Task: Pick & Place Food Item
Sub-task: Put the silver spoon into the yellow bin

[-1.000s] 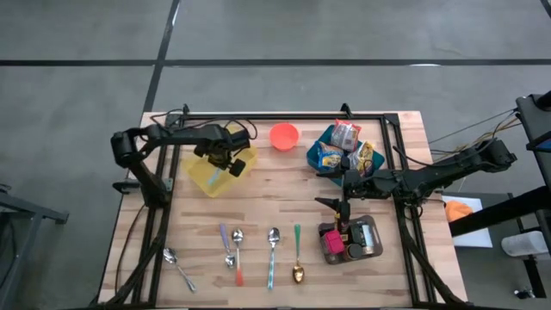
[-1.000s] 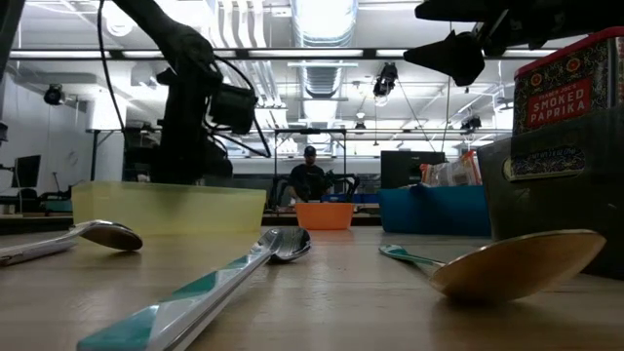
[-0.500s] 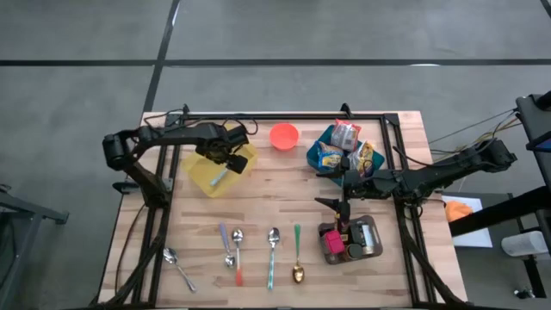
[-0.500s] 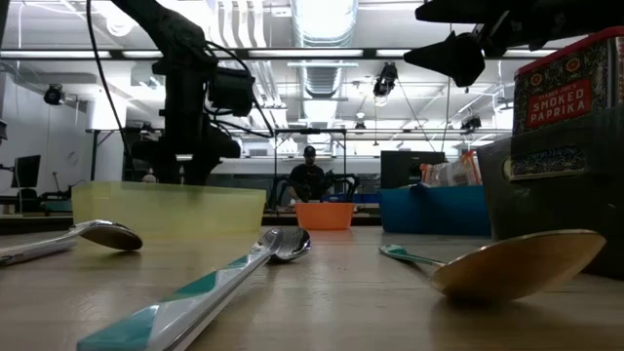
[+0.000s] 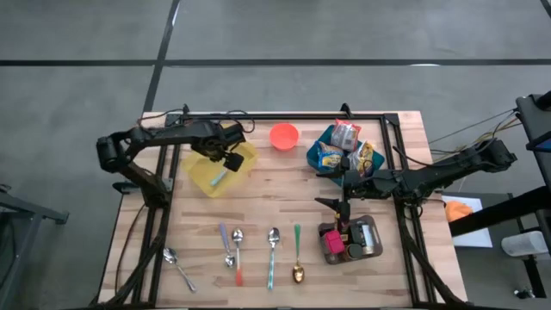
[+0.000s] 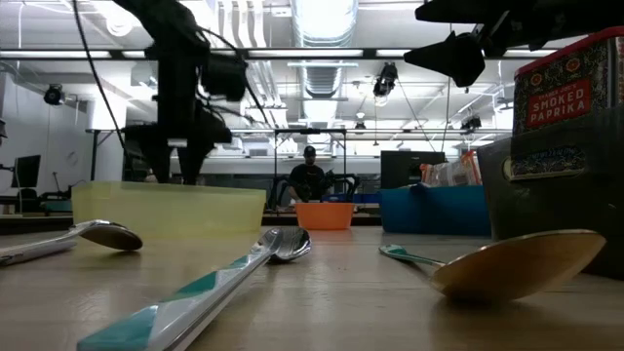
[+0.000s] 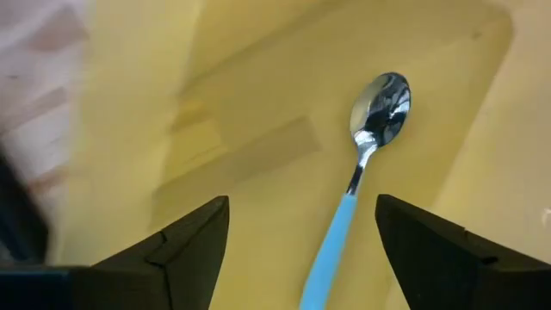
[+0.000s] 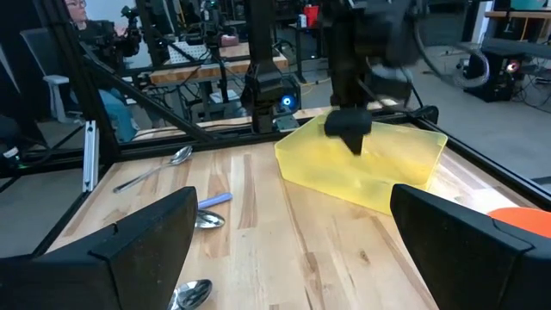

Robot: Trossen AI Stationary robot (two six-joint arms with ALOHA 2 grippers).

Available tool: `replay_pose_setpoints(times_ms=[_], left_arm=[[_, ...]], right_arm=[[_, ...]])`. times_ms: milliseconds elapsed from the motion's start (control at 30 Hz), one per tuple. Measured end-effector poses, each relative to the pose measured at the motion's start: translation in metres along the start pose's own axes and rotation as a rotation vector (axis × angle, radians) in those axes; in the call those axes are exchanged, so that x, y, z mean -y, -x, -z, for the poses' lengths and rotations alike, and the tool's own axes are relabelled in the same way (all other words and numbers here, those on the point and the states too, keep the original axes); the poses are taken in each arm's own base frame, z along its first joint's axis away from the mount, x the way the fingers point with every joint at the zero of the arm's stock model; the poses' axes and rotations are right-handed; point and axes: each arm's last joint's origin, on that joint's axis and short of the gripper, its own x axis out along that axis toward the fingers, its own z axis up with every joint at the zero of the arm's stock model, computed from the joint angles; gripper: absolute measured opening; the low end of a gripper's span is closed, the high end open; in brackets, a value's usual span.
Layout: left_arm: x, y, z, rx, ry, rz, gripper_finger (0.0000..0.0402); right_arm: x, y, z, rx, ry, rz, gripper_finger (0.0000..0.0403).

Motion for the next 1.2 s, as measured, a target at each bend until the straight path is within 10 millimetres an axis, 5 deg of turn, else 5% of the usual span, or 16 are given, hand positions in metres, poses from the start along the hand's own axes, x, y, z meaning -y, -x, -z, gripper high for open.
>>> replay_pose_setpoints(times_ms=[200,433,933,1200], left_arm=[[-0.023,0.05,0.019,0.058,0.058,0.037,0.0296],[-0.038,0.091,0.071,0.069,0.197,0.02,0.0296],[0.001,0.109,0.205,-0.077,0.343,0.049,0.0296],[0.002,0.096,0.274,-0.202,0.656,0.138,0.0296]], right_arm=[[0.0,0.0,0.0,0.0,0.0,0.0,0.0381],[0.0,0.0,0.0,0.0,0.0,0.0,0.0381],[0.0,0.0,0.0,-0.001,0.001,0.0,0.0381],[0.0,0.0,0.0,-0.005,0.001,0.001,0.0381]])
